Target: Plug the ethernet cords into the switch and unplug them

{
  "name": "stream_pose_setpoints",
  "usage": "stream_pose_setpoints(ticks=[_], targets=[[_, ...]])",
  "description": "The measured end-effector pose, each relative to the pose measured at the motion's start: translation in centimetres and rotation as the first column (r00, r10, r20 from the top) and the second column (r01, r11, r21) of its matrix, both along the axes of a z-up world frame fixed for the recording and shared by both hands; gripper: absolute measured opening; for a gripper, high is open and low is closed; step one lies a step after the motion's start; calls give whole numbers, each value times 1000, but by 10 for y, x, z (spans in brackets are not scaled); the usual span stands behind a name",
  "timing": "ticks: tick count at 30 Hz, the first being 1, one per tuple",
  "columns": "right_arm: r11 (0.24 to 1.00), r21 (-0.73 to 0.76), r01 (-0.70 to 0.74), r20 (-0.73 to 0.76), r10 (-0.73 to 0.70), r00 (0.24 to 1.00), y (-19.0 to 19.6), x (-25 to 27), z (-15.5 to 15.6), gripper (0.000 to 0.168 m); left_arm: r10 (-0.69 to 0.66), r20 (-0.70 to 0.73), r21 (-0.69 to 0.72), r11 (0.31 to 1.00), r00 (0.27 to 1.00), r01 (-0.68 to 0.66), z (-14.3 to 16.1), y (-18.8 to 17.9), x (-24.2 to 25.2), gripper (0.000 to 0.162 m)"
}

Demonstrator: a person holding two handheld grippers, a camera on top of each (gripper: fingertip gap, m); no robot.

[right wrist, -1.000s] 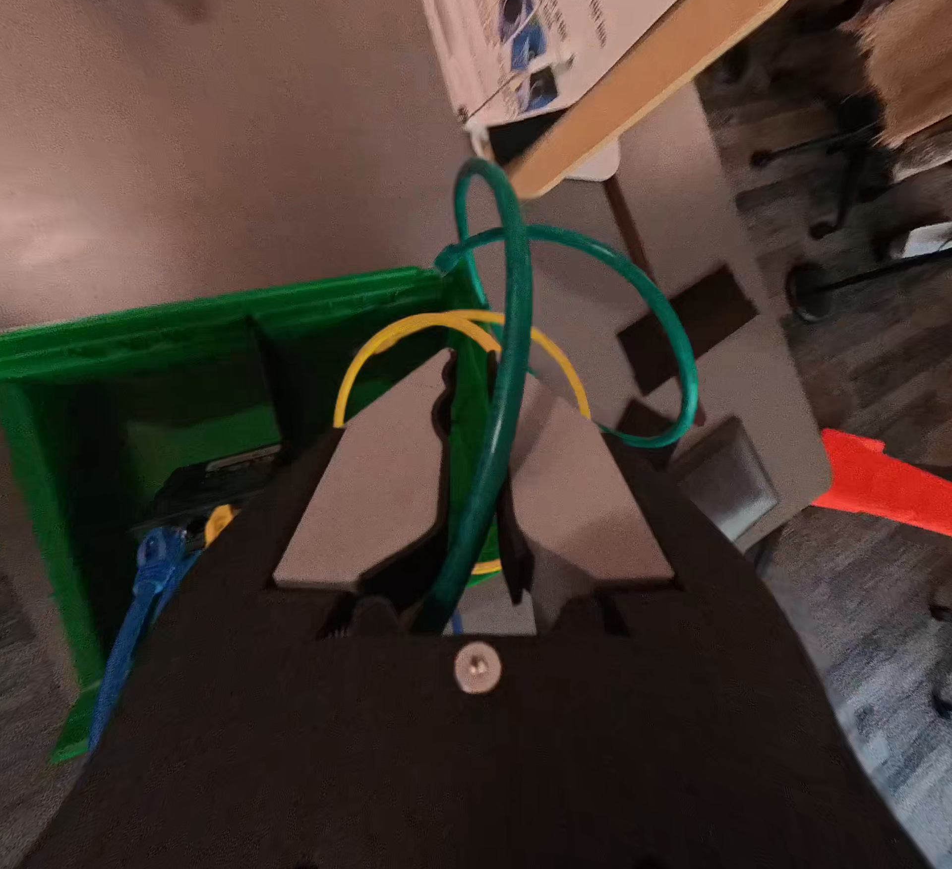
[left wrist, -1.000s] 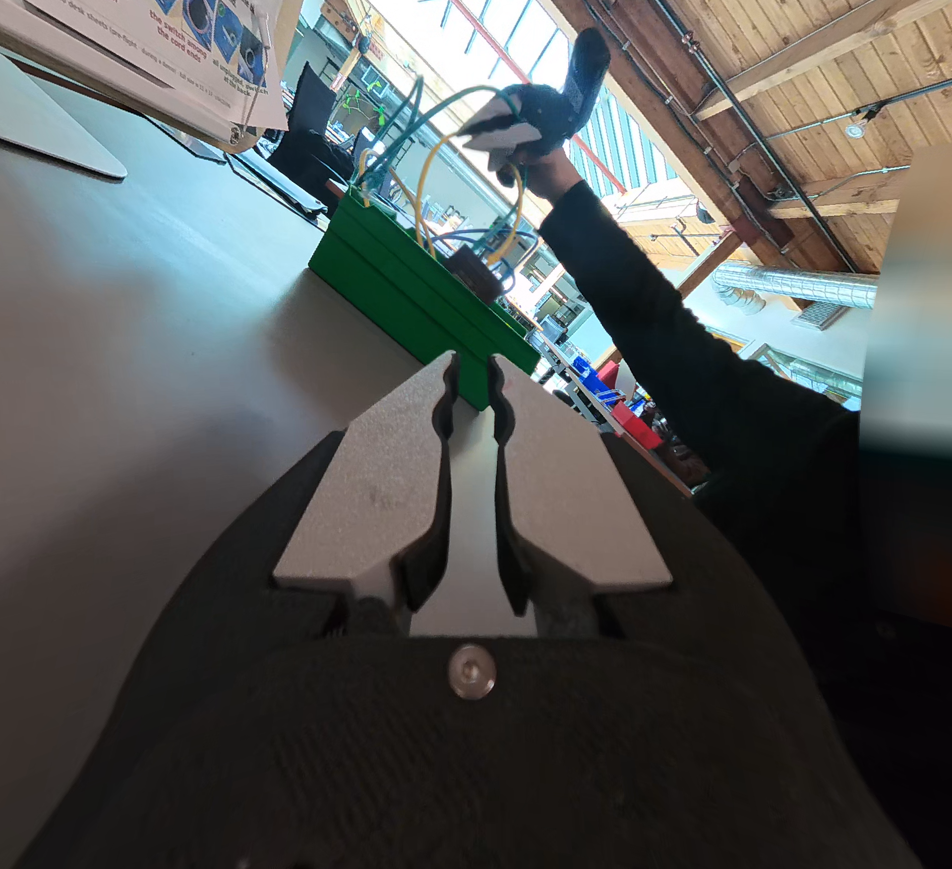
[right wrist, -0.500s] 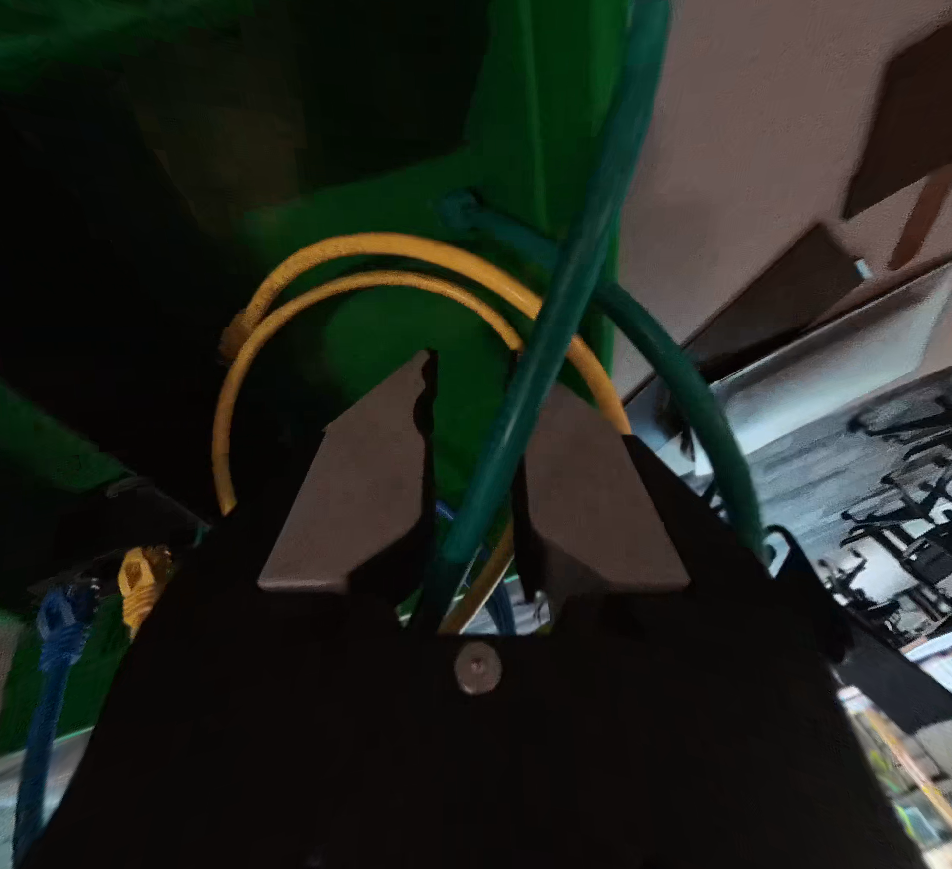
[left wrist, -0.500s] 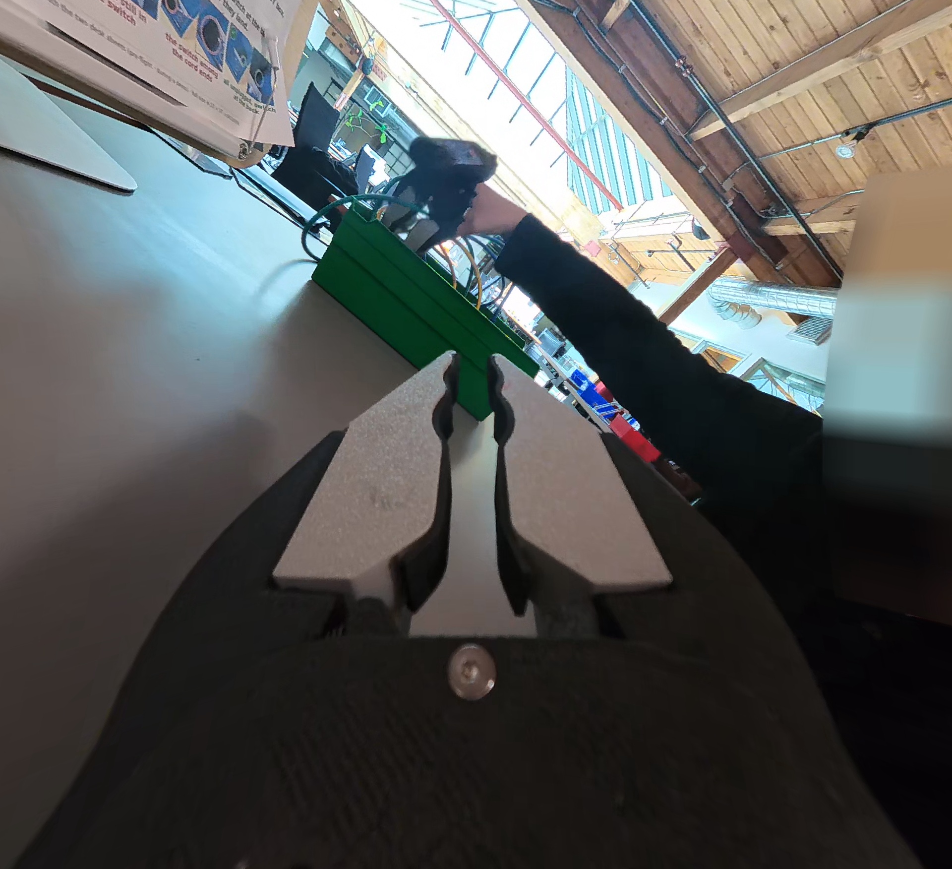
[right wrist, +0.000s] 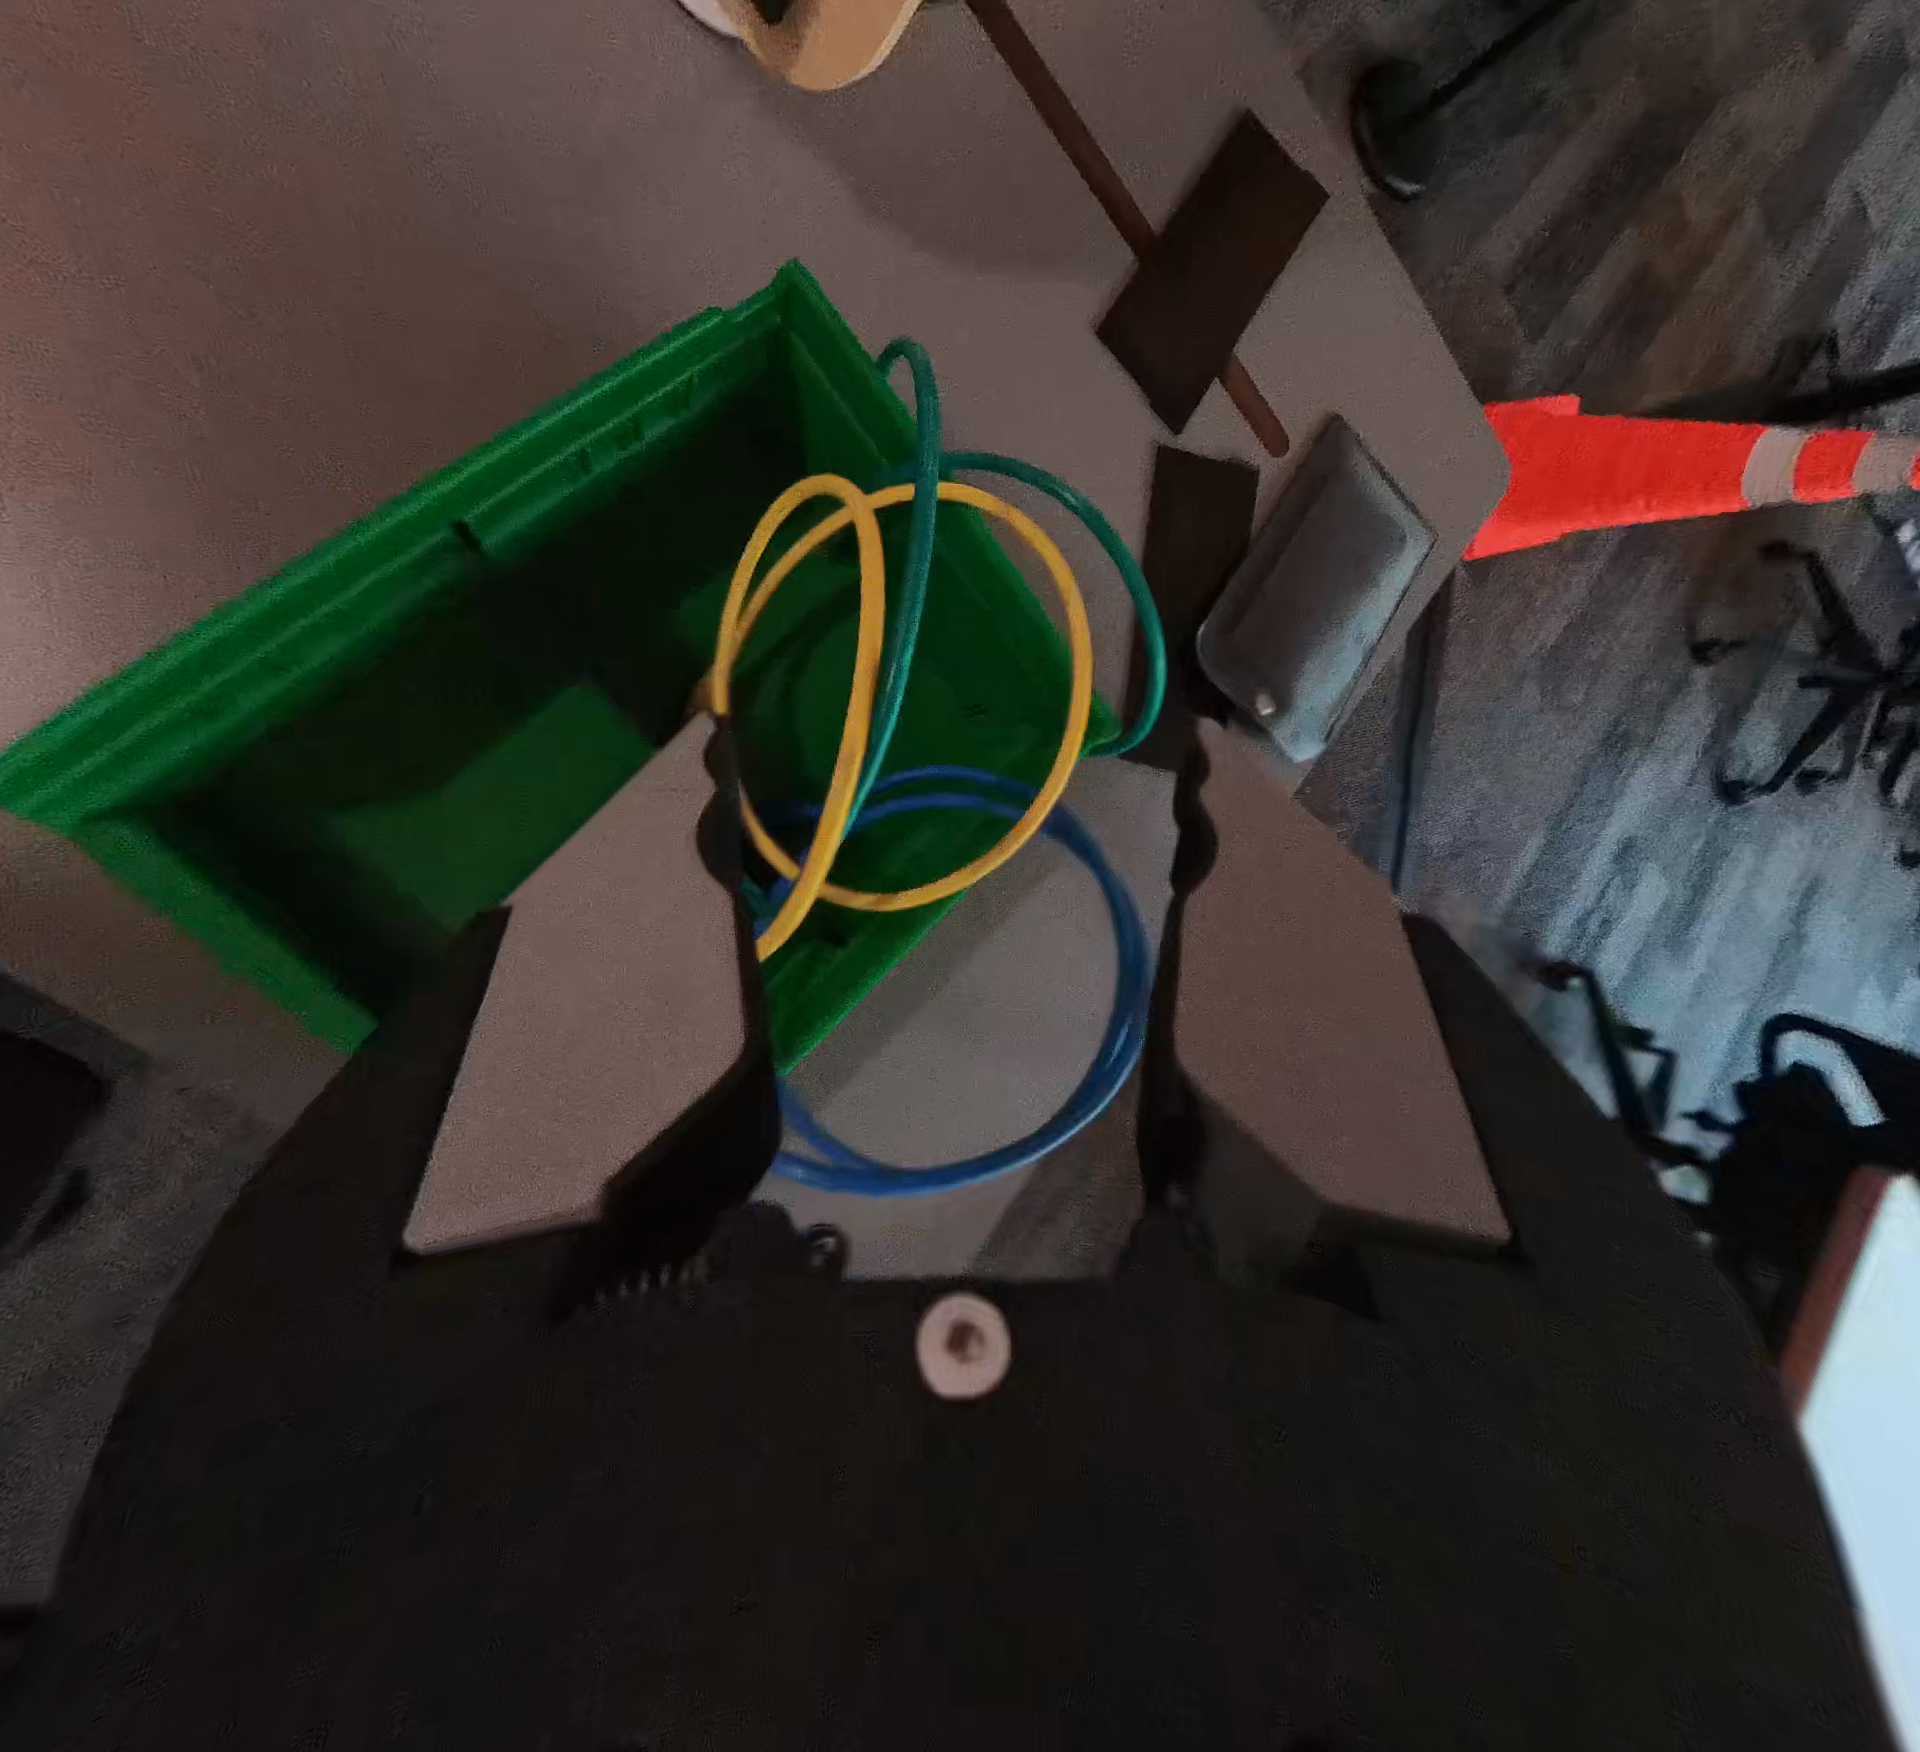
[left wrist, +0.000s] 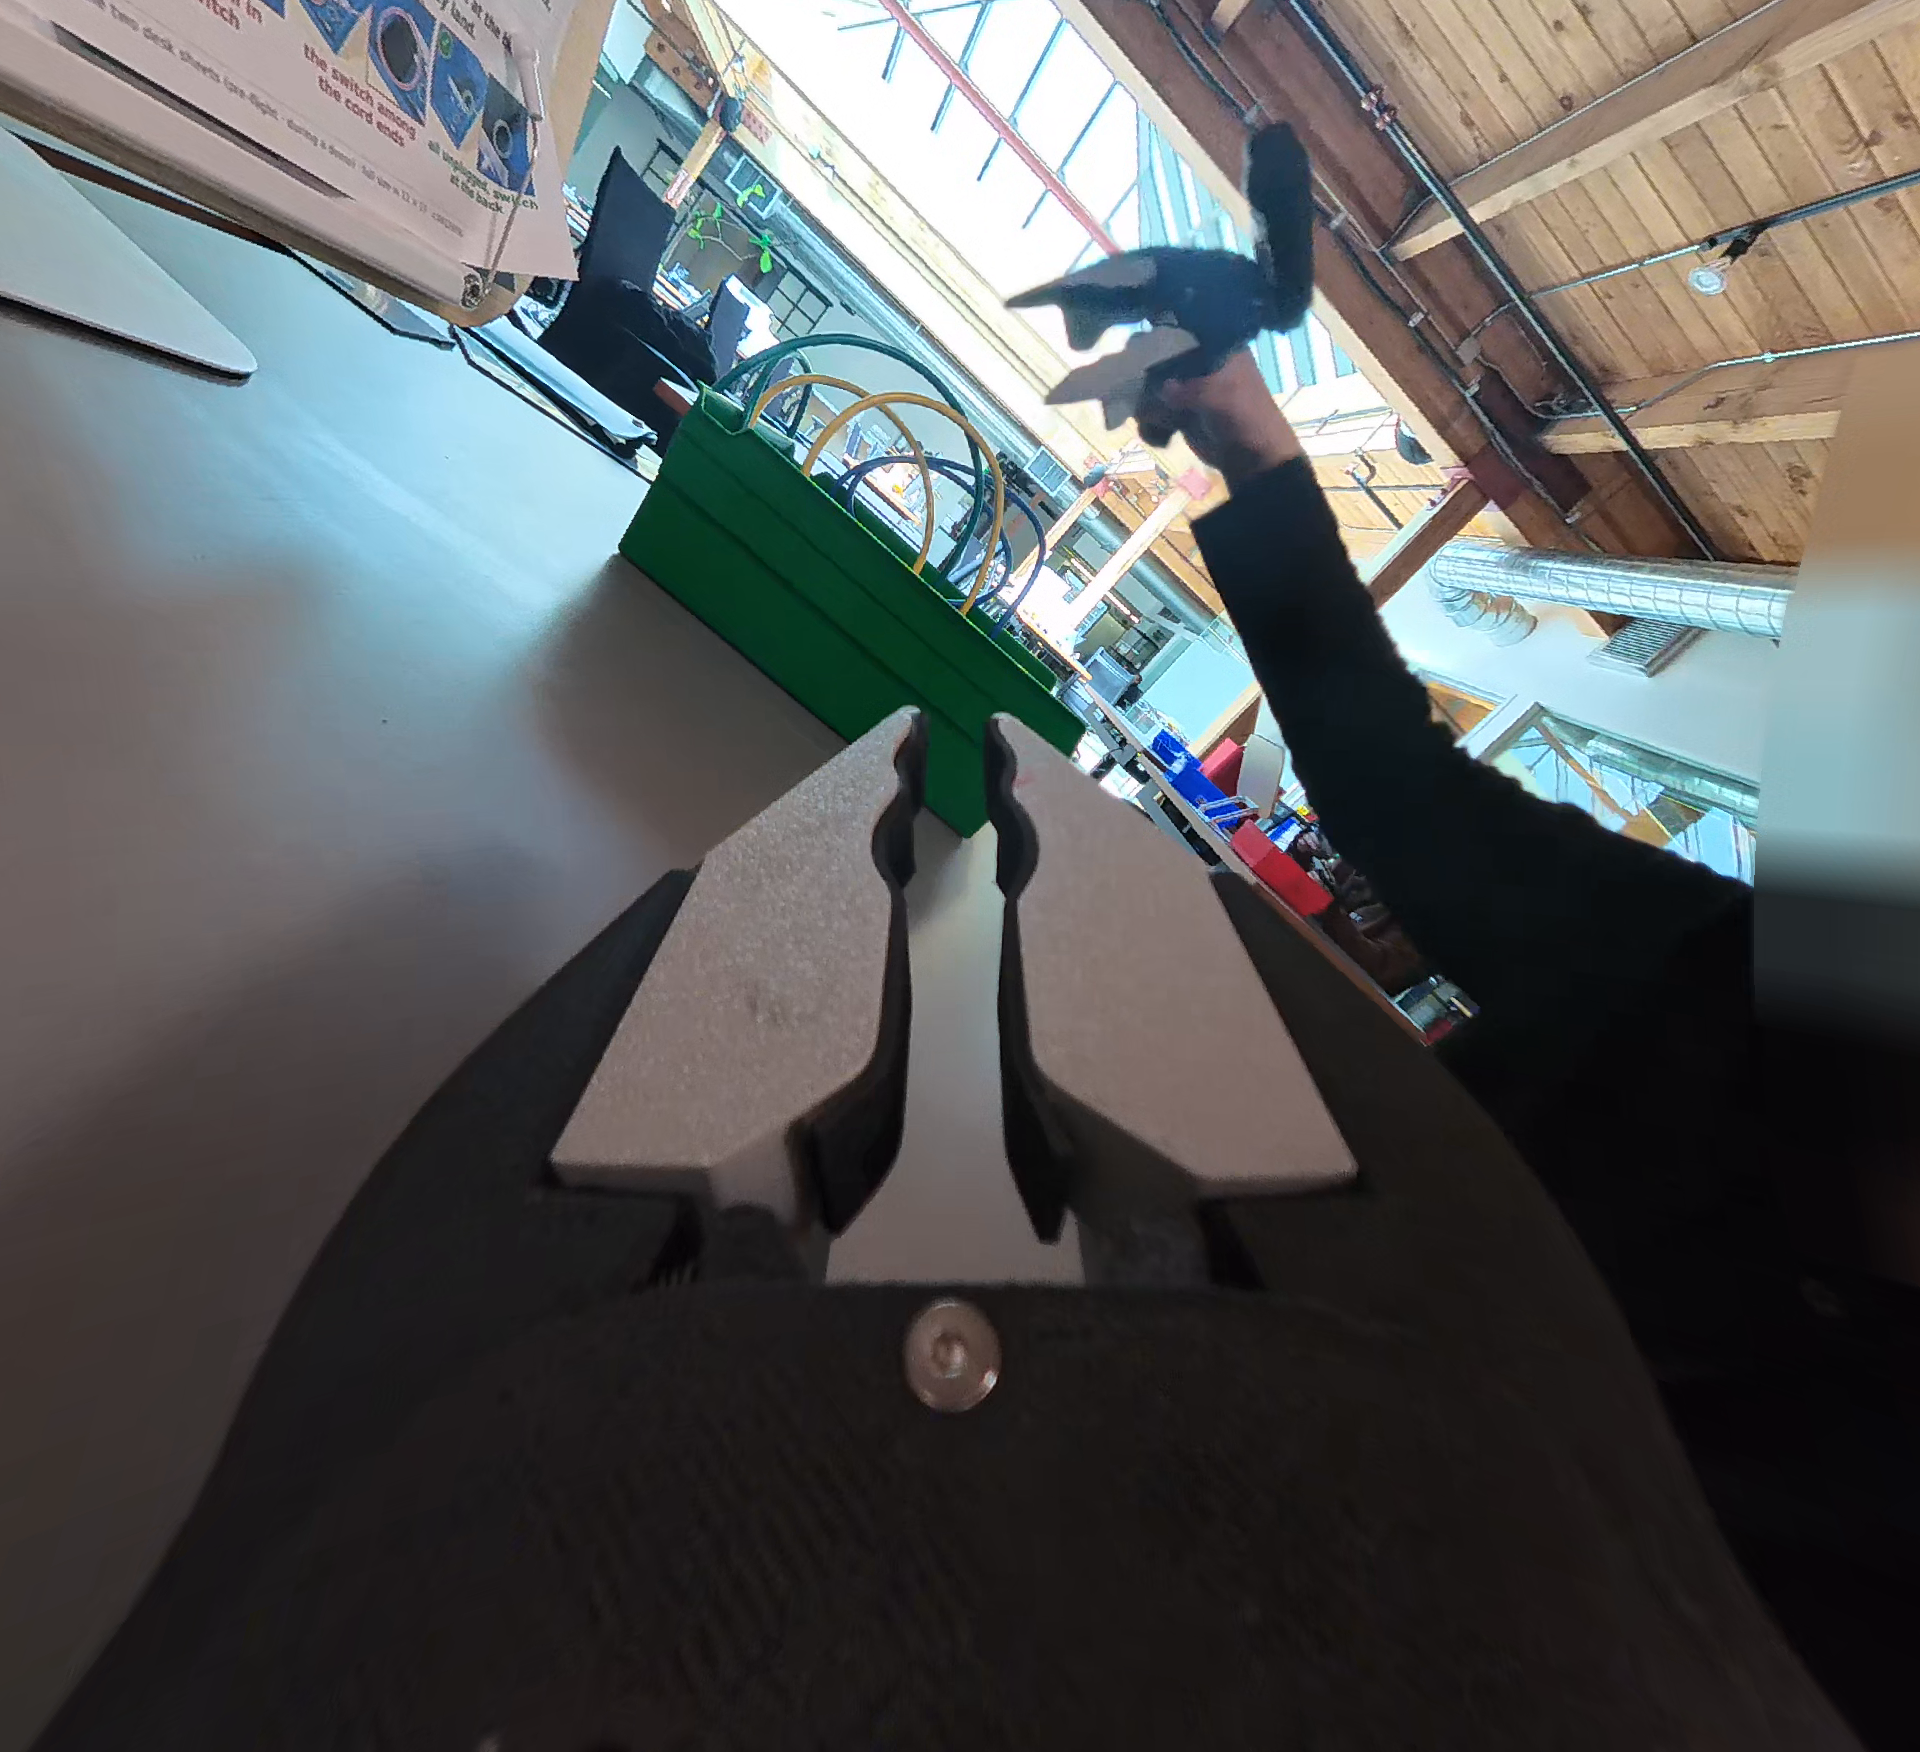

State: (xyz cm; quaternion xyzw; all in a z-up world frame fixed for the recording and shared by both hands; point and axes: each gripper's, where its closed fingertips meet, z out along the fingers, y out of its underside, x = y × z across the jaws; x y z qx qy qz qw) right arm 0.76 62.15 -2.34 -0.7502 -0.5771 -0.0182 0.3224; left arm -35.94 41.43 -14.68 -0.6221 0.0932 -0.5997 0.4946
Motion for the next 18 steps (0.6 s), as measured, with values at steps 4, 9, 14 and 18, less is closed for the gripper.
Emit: stream_pose_setpoints(ticks=[4, 9, 14, 18], targets=[[969, -80, 235, -223, -247, 943, -64, 47, -17, 76, -10, -19, -2, 1000, 1000, 10, -1, -2, 4, 8], [899, -224, 376, -383, -436, 814, -118, 75, -99, 75, -42, -35, -12, 999, 999, 42, -4, -2, 11, 8], [851, -123, 511, -334, -520, 786, -95, 80, -133, 60, -28, -20, -4, 1000, 999, 28, -2, -4, 8, 8], [828, -8, 561, -199, -551, 810, -72, 85, -156, 43, -33, -28, -2, 999, 999, 32, -2, -5, 10, 8]])
